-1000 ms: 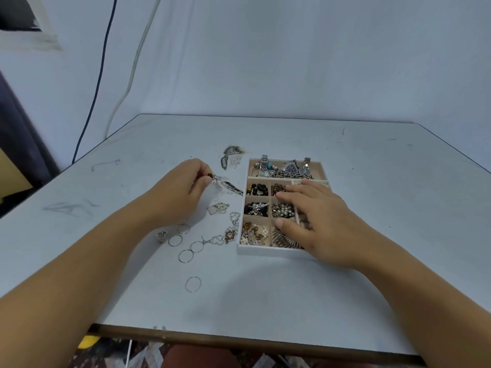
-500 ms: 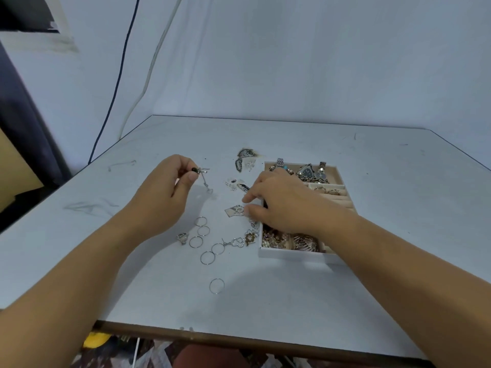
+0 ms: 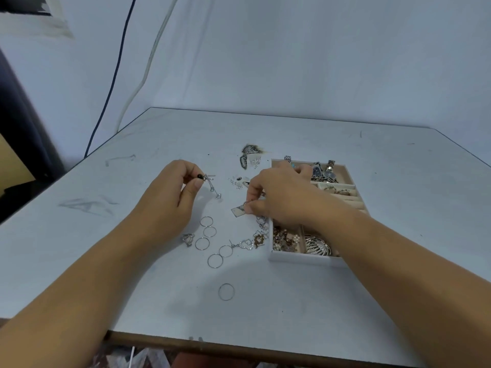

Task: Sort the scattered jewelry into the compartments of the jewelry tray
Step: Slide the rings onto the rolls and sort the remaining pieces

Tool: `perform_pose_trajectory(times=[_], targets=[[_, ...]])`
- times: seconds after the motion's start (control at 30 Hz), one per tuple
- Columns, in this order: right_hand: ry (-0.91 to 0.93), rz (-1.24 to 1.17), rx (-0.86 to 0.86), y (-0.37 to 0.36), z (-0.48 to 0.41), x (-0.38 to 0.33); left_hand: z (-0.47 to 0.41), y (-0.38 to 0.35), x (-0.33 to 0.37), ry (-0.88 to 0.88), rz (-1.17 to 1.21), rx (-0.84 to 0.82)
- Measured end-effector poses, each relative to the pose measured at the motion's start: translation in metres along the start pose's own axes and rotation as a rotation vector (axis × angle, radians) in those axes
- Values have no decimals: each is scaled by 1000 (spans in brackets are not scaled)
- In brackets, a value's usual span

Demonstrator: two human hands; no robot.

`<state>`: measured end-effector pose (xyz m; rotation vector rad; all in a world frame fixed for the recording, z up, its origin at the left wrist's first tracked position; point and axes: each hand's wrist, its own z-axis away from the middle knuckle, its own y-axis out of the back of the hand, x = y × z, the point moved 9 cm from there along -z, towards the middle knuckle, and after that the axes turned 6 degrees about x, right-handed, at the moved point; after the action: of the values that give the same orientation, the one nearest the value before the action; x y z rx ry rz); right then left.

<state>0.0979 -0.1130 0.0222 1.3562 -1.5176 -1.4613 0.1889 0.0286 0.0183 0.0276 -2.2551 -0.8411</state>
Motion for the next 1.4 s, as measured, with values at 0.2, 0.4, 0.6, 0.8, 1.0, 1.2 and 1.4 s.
perform_pose_trajectory(times=[0.2,0.4,0.6,0.8,1.0,1.2,1.4], targets=[[21,-175,155,44,18,18,-1,-6,22,-34,36,-29],[103,-155,299,70,55,61,-2,-20,61,-109,36,-88],[68,-225,397,73,81,93,-1,-47,100,-173,46,-152],[24,-331,442,70,91,110,-1,-71,124,-183,53,-204],[-13,-407,439,72,96,116,-1,-88,130,-198,14,-236],[-11,-433,441,72,97,116,-3,-105,122,-254,-87,-280],[-17,-421,439,71,96,117,-4,-115,115,-261,-106,-331]])
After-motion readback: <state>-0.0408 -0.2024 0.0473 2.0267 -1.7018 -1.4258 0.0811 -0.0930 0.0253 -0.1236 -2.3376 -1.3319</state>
